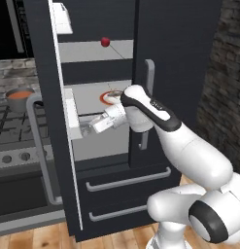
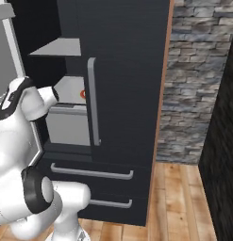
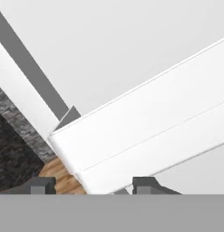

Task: Retrieve the fish from the fridge and place it on the saucepan with marinade on the stove.

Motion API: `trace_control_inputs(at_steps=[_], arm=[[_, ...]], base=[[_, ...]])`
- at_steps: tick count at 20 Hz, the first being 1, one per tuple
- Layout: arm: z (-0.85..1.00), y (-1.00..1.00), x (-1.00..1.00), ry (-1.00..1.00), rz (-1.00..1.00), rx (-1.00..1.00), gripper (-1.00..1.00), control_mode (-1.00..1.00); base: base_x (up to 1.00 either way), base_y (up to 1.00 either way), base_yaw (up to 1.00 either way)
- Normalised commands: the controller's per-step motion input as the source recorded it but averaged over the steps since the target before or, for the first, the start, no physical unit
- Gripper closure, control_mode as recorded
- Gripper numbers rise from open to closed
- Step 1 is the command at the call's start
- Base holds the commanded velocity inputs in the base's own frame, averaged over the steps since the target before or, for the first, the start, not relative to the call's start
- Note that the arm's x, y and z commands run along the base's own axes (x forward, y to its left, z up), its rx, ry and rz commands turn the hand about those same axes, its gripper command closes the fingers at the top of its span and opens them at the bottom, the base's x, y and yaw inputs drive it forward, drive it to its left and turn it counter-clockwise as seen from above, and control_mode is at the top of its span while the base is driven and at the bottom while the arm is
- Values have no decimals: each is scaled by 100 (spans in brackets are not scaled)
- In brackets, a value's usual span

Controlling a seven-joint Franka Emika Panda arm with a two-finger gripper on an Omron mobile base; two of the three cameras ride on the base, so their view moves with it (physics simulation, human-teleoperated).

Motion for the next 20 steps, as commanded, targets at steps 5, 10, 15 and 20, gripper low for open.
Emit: trace_control_inputs(at_steps=[5, 10, 15, 20], arm=[[0, 12, -2, 0, 1, -1, -100, -100], [39, -29, -46, -6, -1, 0, -100, -100], [86, -92, -72, -3, -14, 0, -100, -100], [18, -100, -61, -5, -12, 0, -100, -100]], base=[[0, 0, 0], [0, 0, 0], [0, 0, 0], [0, 0, 0]])
